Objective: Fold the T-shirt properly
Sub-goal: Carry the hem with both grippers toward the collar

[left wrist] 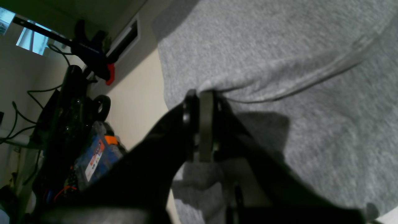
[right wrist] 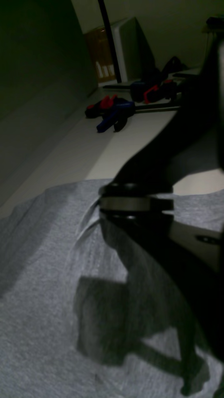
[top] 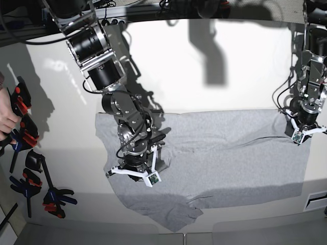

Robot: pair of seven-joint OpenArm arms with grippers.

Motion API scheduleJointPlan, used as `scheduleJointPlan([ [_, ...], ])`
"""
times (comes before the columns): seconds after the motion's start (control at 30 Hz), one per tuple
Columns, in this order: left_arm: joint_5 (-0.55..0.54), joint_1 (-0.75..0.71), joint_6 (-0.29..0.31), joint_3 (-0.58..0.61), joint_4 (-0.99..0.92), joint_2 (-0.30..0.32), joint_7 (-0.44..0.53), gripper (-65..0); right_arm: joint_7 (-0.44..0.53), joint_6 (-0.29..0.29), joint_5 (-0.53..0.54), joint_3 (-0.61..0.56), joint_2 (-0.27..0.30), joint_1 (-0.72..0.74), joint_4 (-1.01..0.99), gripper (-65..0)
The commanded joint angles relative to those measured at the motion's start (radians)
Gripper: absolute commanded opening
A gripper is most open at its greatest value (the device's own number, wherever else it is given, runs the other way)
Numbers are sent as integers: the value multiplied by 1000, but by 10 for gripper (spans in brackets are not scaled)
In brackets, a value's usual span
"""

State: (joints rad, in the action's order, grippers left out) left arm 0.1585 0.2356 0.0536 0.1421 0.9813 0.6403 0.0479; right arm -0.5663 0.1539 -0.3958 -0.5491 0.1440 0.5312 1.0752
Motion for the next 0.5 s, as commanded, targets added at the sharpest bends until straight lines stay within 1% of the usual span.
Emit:
scheduleJointPlan([
  [0.0,-2,19,-15,-10,12,23,20,-650,19,19,-21,6,-3,37,18,-650],
  [0.17,-2,16,-16,-10,12,25,21,-650,-27,19,-23,6,-3,37,18,-650],
  [0.4,-3,16,-18,-10,12,25,20,-650,-24,19,-24,6,-3,37,18,-650],
  [0.43,-3,16,-18,-10,12,25,20,-650,-19,19,-24,6,-3,37,18,-616],
  [0.47,-3,16,-18,-10,12,25,20,-650,-12,19,-24,6,-3,37,18,-545],
])
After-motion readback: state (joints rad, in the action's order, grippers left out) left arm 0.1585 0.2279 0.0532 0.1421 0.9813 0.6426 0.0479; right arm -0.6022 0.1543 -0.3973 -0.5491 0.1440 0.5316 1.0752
